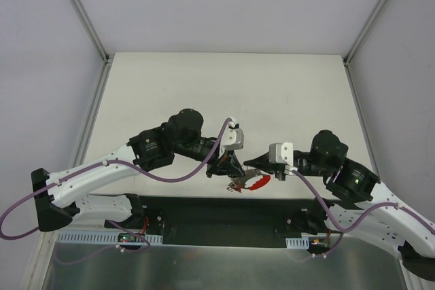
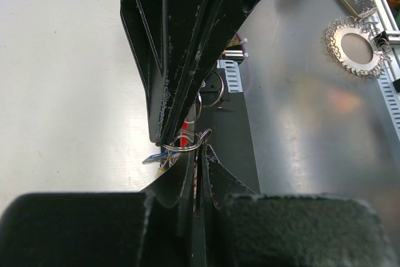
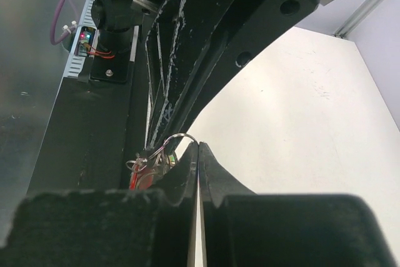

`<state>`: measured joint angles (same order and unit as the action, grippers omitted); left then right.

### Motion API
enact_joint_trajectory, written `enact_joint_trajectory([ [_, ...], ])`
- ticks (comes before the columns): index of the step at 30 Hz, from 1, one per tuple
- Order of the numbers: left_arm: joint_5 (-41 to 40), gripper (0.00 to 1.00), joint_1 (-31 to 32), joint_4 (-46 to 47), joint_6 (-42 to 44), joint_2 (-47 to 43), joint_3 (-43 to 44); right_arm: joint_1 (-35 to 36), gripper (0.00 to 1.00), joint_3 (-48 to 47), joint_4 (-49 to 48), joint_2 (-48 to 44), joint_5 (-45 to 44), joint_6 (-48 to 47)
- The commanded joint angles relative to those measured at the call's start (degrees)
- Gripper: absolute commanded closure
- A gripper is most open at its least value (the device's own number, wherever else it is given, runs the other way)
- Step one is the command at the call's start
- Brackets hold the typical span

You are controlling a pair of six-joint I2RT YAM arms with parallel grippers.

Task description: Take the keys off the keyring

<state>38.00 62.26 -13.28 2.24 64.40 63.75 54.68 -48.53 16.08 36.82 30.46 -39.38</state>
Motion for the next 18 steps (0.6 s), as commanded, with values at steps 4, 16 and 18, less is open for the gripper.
enact_joint_trajectory([
  [4, 1.73, 1.00, 0.67, 2.82, -0.49, -1.74, 0.77, -0.62, 0.99, 2.21, -3.86, -2.10, -3.13, -0.35],
  [16, 2.52, 1.00, 0.67, 2.91, 1.71, -2.61, 0.33, -0.53, 0.83, -0.68, 4.66, 1.49, 3.82, -3.69],
  [18, 2.69, 1.00, 0.76, 2.82, 1.98, -2.61, 0.41, -0.54, 0.83, -0.95, 4.84, 2.03, 3.91, -3.60],
])
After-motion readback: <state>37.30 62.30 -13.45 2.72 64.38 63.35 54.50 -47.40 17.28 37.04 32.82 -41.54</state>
